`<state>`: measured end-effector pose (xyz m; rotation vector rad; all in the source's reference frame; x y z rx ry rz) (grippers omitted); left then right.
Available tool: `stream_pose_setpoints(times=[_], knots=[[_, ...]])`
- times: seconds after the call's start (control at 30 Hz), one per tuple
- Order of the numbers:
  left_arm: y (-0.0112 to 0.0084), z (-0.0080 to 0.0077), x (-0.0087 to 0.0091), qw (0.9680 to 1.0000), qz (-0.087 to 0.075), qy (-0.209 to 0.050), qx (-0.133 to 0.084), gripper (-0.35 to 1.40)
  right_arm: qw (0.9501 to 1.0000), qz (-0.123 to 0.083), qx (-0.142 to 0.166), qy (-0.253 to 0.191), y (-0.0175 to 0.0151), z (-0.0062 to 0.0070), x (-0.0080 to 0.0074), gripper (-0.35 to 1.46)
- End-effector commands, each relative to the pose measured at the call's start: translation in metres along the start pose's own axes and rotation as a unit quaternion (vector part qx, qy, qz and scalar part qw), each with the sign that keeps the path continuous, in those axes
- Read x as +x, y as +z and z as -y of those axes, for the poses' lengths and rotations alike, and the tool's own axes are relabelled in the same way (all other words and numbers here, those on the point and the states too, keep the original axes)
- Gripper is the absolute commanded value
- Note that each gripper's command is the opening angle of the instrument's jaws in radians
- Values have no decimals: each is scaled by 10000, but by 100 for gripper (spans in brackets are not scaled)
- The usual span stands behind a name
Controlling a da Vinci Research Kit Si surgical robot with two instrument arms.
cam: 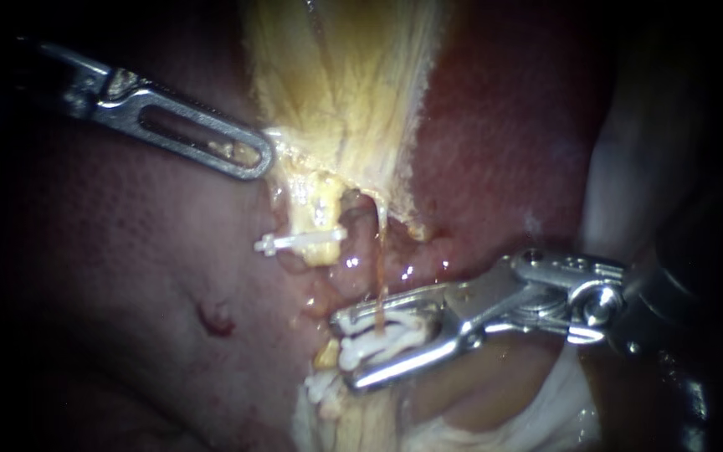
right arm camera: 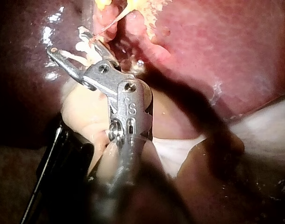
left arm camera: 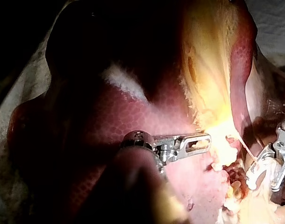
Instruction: Clipping second clip right tube
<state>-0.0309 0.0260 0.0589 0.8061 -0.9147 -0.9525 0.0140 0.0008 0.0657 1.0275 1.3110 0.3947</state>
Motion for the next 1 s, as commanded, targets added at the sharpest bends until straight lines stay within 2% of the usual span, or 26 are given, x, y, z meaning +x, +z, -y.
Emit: stream_pose_setpoints(times=[0.03,0.13,0.2,0.3,0.47,0.6,1.0], knots=[[0,0,0,10000,0,0,0,-35,10000,-9,-8,0,-2,-1,-1,24],[0,0,0,10000,0,-1,0,-35,10000,-8,4,6,-7,-2,0,3],[0,0,0,10000,0,-1,0,-35,10000,-8,12,10,-10,-2,1,-18],[0,-1,0,10000,0,-1,0,-35,10000,-10,18,15,-13,-2,3,-34],[0,-1,0,10000,0,0,0,-35,10000,38,-18,49,-14,-3,3,-35],[0,-1,0,10000,0,-1,0,-35,9990,100,-49,438,-16,-3,3,-35],[0,-2,-1,10000,0,-1,1,-35,9989,169,-9,438,-18,-5,1,-35]])
